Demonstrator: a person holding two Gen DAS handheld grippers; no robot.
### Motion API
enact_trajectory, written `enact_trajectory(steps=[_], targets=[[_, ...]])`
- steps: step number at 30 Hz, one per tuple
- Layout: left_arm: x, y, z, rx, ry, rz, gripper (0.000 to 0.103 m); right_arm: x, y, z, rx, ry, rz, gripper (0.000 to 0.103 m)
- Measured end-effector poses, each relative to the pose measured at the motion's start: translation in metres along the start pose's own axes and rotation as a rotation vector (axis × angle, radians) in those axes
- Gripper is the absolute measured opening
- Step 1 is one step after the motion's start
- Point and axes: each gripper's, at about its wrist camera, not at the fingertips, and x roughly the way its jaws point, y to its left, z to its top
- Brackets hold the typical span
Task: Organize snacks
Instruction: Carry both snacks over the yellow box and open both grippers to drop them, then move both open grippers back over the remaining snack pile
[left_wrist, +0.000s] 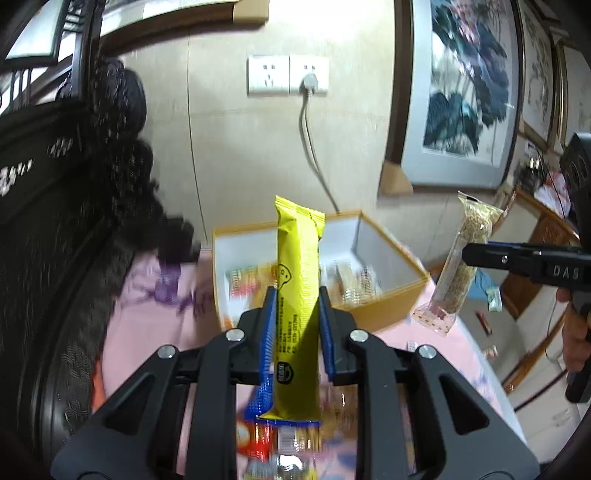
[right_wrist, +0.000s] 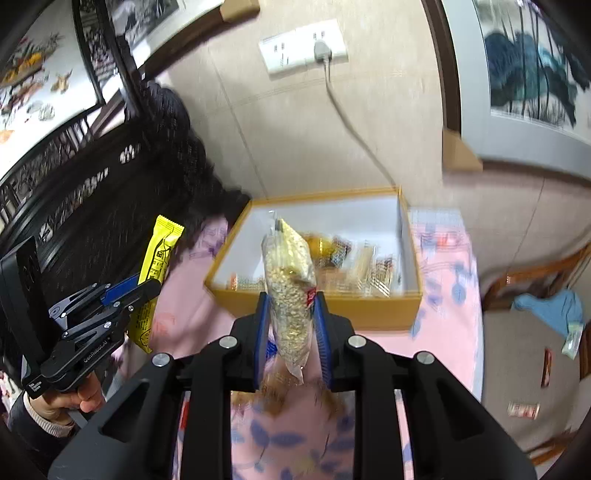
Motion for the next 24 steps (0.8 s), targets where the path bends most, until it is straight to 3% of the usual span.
enact_trajectory(steps=[8,15,16,17,18,20,24], targets=[[0.040,0.001,0.063,-0.001,-0.044,0.009,0.021,0.018,-0.007,0.060,-0.037,-0.082,-0.022,0.024],[0.092,0.004,0.092,-0.035,-0.005,0.028,0.022,0.047,-0.021,0.096,-0.042,-0.102,-0.030,0.026],[0.099,0.005,0.095,-0.044,0.008,0.049,0.045,0.053,-0.021,0.099,-0.049,-0.090,-0.035,0.027],[0.107,0.006,0.098,-0.054,0.031,0.092,0.090,0.059,-0.022,0.101,-0.053,-0.082,-0.057,0.042],[0.109,0.006,0.098,-0.065,0.030,0.141,0.101,0.059,-0.023,0.102,-0.042,-0.094,-0.080,0.071],[0.107,0.005,0.099,-0.075,0.001,0.184,0.101,0.053,-0.027,0.098,0.000,-0.144,-0.101,0.089],[0.110,0.005,0.091,-0.080,0.030,0.163,0.101,0.053,-0.031,0.088,0.016,-0.136,-0.096,0.095]])
